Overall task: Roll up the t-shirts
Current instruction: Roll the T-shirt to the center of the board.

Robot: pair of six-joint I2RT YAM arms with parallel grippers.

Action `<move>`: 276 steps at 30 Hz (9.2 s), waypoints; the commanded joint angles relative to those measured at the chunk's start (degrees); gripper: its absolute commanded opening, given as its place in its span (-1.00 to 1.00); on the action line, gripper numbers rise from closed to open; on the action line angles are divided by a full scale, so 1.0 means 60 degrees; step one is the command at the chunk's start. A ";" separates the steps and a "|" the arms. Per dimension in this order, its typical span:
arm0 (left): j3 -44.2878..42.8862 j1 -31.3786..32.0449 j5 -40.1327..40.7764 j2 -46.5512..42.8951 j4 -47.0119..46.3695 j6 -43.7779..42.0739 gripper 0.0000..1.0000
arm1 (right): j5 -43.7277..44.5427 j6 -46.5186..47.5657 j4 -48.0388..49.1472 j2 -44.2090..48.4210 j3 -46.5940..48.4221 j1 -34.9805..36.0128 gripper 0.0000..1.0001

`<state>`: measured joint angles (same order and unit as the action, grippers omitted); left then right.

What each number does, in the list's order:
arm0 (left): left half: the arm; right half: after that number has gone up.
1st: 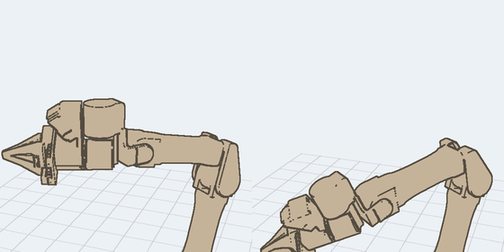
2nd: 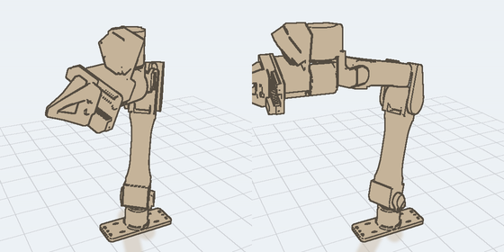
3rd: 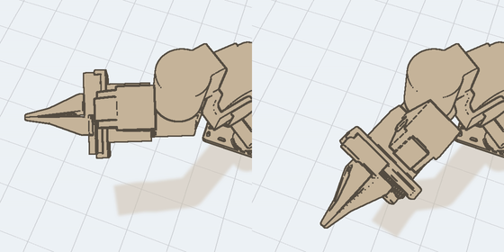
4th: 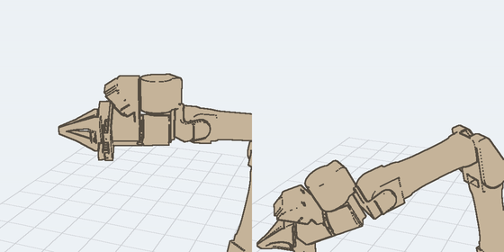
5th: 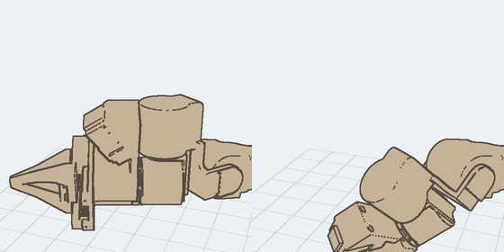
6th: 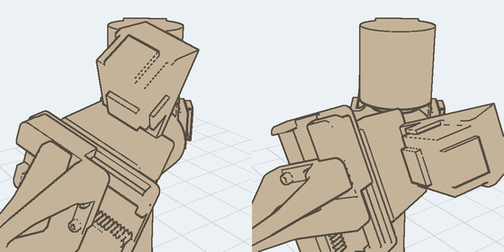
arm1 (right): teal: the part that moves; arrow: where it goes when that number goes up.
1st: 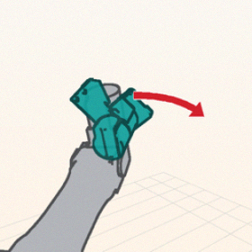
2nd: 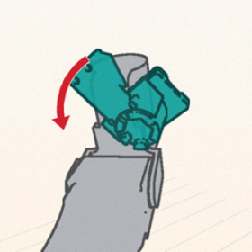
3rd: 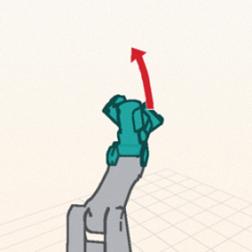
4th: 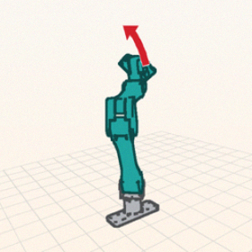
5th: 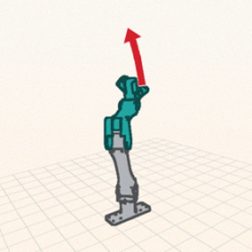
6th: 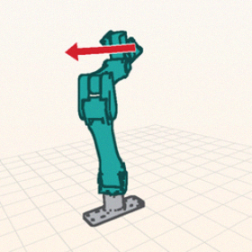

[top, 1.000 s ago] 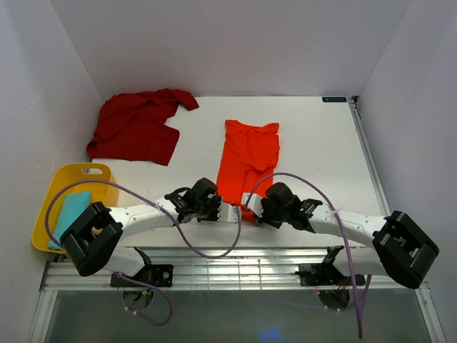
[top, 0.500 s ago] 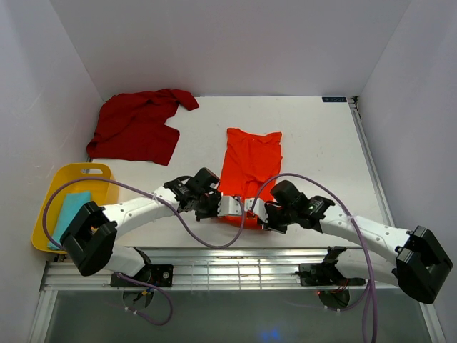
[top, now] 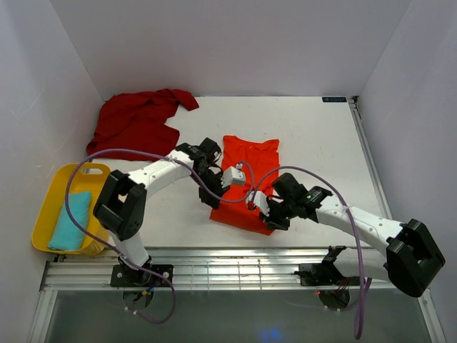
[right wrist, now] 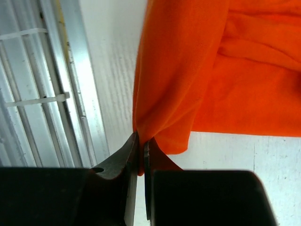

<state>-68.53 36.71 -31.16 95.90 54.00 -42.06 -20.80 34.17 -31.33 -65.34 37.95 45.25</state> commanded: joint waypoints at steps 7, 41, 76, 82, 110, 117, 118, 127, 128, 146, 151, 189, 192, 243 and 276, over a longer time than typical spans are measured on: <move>-0.1951 -0.1621 -0.0858 0.1902 0.1270 -0.0475 -1.00 | 0.0404 -0.1183 0.2012 -0.0858 0.0018 -0.1404 -0.85; -0.1469 -0.1374 0.0038 -0.0526 -0.1413 0.0712 0.09 | 0.1667 -0.3527 0.3743 0.0664 -0.0173 -0.1947 -0.27; 0.4490 0.1308 0.3317 -0.4277 -0.5291 -0.3855 0.90 | -0.1060 -0.3895 0.4724 0.1030 -0.0612 -0.2591 0.05; 0.5124 0.1499 0.3712 -0.3813 -0.6186 -0.3670 0.86 | -0.0828 -0.2900 0.4724 0.2363 -0.1271 -0.2285 0.11; 0.4582 0.1485 0.3669 -0.1965 -0.6276 -0.3170 0.41 | 0.3274 -0.0861 0.5105 -0.1121 -0.1814 0.0353 0.32; 0.4523 0.1367 0.3567 -0.1993 -0.6158 -0.3010 0.29 | 0.3027 -0.0643 0.4141 -0.0420 -0.1406 0.0368 0.29; 0.4465 0.1367 0.3552 -0.1994 -0.6143 -0.2922 0.29 | 0.2911 -0.0526 0.3514 0.0104 -0.1375 0.0353 0.29; 0.4347 0.1367 0.3567 -0.2052 -0.6143 -0.2833 0.29 | 0.1256 0.0632 0.3403 0.2526 -0.1665 0.0353 0.32; 0.4347 0.1367 0.3596 -0.2067 -0.6143 -0.2819 0.28 | 0.1182 0.0633 0.3783 0.2439 -0.1711 0.0353 0.32; 0.4244 0.1353 0.3450 -0.2023 -0.6172 -0.2687 -0.17 | 0.3011 -0.0129 0.4845 -0.1443 -0.1463 0.0368 0.38; 0.4113 0.1338 0.3303 -0.1979 -0.5983 -0.2643 -0.45 | 0.2764 -0.0246 0.4343 -0.1371 -0.1331 0.0266 0.23; -0.1233 -0.0390 -0.0476 0.0876 0.1035 -0.0739 -1.00 | -0.0445 -0.1299 0.1895 -0.0814 0.0632 -0.2399 -0.85; -0.1658 -0.0654 -0.0082 0.1345 0.0772 -0.0636 -1.00 | -0.0460 -0.1389 0.2204 -0.1105 0.0647 -0.2547 -0.85; -0.3154 -0.0684 0.1752 0.0763 -0.1001 0.1064 0.16 | 0.0492 -0.5505 0.6161 -0.2088 -0.0628 -0.2972 -0.85; 0.4393 0.2115 0.4592 -0.2112 -0.6203 -0.1837 0.30 | 0.0039 -0.4950 0.6174 -0.1489 -0.0745 -0.2972 -0.76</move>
<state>-40.80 49.47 -3.99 82.13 16.34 -54.74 -19.68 2.63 5.52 -76.12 33.30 27.49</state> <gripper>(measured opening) 0.662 0.114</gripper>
